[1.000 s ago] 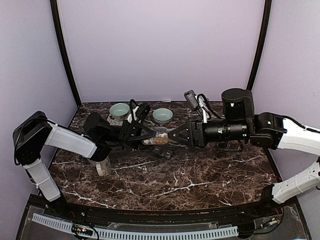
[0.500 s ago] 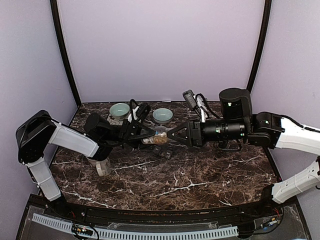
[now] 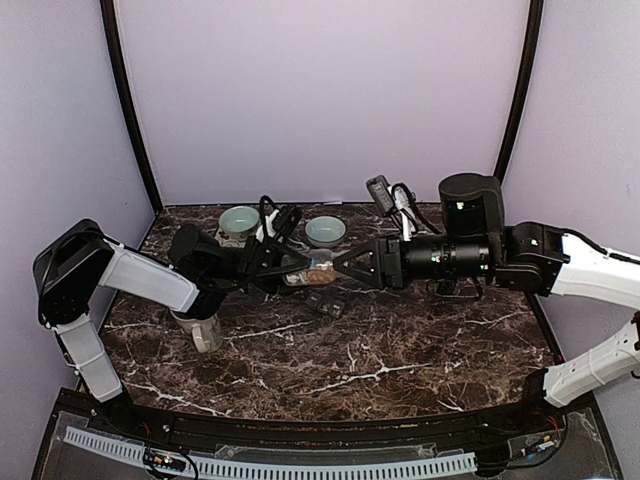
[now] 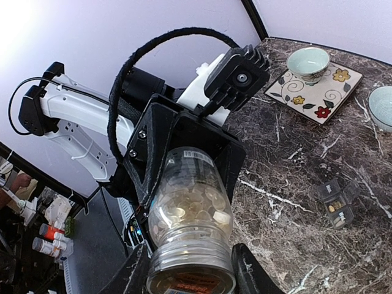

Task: Sort the pills into containers
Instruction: Screw the lid of the pill bottle onto the pill bottle.

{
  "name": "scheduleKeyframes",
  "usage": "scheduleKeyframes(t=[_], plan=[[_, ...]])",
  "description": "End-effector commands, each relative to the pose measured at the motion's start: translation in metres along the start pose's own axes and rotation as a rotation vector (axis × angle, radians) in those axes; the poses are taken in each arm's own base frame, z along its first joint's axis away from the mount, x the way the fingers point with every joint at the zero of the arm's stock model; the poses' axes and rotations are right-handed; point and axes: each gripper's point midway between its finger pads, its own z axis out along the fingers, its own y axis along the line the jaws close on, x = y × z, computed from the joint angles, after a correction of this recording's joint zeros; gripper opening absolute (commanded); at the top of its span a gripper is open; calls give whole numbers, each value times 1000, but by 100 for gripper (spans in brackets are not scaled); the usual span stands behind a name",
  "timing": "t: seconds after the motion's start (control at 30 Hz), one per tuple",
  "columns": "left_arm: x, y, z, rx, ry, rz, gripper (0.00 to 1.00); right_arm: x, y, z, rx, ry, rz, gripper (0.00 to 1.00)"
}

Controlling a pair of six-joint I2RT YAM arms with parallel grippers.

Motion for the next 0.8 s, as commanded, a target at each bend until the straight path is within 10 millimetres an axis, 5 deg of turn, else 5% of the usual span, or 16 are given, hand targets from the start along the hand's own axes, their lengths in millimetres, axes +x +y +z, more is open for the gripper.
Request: scheduleKeyframes(t=[0.0,0.4,0.77], plan=[[7,-25,16,64,69,78,0,-29,24,9,-100,-95,-43,35],[8,-27,18,70,92,70,0,-14,16,18,-73,-41,-79,37],[5,-27,20,82,106,63,0,-22,21,16,-78,-49,-101,37]])
